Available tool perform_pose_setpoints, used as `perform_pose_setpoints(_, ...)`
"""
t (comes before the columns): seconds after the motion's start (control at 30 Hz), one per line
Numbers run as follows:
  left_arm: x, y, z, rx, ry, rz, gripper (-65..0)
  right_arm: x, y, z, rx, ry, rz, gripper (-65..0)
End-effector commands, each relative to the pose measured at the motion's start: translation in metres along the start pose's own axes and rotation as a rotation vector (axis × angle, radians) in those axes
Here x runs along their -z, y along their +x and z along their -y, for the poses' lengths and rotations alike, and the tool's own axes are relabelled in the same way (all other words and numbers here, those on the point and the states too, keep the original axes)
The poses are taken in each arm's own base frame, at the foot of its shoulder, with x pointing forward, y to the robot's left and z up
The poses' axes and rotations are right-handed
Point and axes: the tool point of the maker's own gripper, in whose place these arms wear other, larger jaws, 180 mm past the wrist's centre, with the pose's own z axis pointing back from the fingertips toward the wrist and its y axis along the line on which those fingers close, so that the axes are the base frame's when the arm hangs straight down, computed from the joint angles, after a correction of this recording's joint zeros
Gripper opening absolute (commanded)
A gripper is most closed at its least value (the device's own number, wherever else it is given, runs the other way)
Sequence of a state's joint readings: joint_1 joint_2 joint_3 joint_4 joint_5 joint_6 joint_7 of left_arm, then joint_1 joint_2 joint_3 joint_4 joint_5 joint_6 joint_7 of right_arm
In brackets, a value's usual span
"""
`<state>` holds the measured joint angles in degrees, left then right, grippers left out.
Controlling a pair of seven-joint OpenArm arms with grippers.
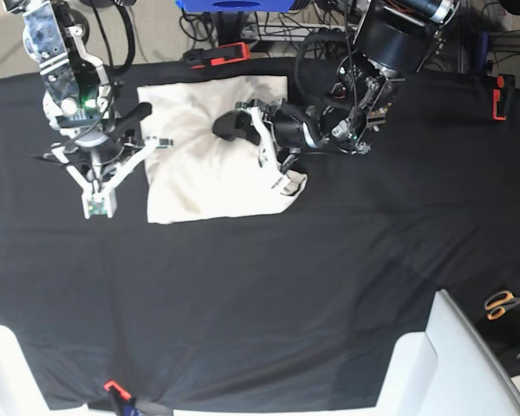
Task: Fold the T-shirt properly
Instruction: 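Press and smooth the folded bundle with the left gripper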
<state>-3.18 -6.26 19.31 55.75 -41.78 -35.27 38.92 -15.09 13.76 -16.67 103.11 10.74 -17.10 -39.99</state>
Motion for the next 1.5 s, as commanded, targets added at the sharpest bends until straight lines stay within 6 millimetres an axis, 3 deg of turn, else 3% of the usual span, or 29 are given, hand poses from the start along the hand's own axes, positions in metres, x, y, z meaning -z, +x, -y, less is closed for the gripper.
perform_pose_setpoints(0.0, -0.006, -0.001, -0.011, 0.023, 0.049, -0.047, -65.0, -0.002, 0.015, 0.005, 0.001, -0.013, 0.049, -64.4)
perform_pose_setpoints(0.27, -0.045, 0.052, -0.023, 0.173, 0.184, -0.143, -65.0, -0.002, 0.014, 0.005, 0.002, -0.012, 0.049, -64.4)
perform_pose_setpoints(0.5, -0.056, 0.059, -0.031, 0.49, 0.257, -0.431, -65.0, -0.002, 0.015, 0.003, 0.007, -0.008, 0.049, -64.4)
perform_pose_setpoints(0.83, -0.069, 0.078, -0.063, 0.846, 0.415, -0.745, -65.0, -0.002, 0.014, 0.001, 0.007, -0.003, 0.048, -64.4)
perform_pose_setpoints(1.03, -0.054, 0.085, -0.061, 1.133, 0.502, -0.868, -65.0, -0.002, 0.015, 0.001, 0.011, -0.005, 0.05, -64.4)
perform_pose_setpoints(1.37, -0.021, 0.113, -0.035, 1.542, 0.599, -0.913, -65.0, -0.002, 0.019, 0.002, 0.012, -0.008, 0.058, -64.4)
perform_pose_setpoints(1.47, -0.013, 0.105, -0.028, 1.604, 0.54, -0.954, -65.0, -0.002, 0.019, 0.005, 0.017, -0.016, 0.06, -64.4)
